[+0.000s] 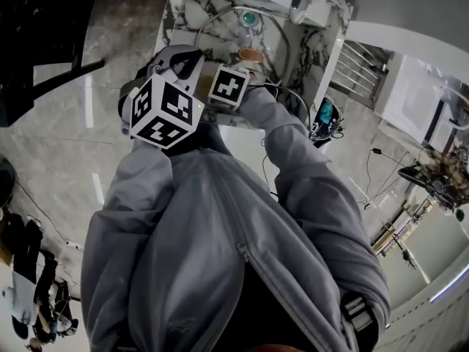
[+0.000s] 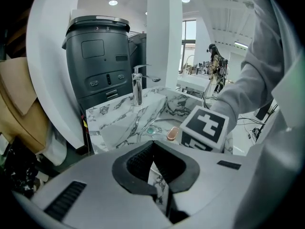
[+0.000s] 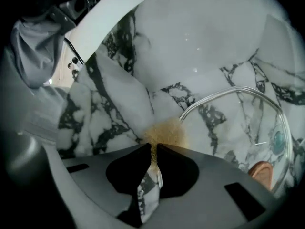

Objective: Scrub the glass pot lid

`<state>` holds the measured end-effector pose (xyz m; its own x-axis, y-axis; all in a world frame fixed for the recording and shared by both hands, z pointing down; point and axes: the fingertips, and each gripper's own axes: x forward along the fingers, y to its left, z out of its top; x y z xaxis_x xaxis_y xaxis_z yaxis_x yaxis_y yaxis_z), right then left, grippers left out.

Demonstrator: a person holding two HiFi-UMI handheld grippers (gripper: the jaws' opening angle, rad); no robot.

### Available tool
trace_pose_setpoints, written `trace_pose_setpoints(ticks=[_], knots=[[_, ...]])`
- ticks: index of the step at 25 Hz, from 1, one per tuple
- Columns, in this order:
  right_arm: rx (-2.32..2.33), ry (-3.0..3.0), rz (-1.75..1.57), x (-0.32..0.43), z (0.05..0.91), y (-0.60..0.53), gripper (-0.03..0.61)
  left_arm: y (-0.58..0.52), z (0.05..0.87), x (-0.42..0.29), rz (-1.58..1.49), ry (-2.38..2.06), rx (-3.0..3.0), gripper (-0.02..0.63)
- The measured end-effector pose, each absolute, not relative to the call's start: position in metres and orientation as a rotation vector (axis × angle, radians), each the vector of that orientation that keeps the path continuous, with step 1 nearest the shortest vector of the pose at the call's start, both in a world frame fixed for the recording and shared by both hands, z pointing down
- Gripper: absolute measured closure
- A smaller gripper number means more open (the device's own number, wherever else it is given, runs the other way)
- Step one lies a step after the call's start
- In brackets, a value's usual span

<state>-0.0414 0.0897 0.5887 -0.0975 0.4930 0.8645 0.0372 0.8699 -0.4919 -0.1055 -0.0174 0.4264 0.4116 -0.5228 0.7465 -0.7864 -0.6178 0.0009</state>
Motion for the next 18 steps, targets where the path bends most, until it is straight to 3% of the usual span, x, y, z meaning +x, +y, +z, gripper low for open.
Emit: trace_pose_setpoints(ticks=[11,18], knots=[[-0.132,-1.917,0.434,-0.005,0.508,-0.027,0.523,-0.054,0.435,-0.06,1.076,-1.029,2.366,0.597],[0.119,-1.986,0.36,0.018,0.523,-0.114,0.523,-0.075,0.465,-0.025,1.131,-0.928,2.363,0.597]])
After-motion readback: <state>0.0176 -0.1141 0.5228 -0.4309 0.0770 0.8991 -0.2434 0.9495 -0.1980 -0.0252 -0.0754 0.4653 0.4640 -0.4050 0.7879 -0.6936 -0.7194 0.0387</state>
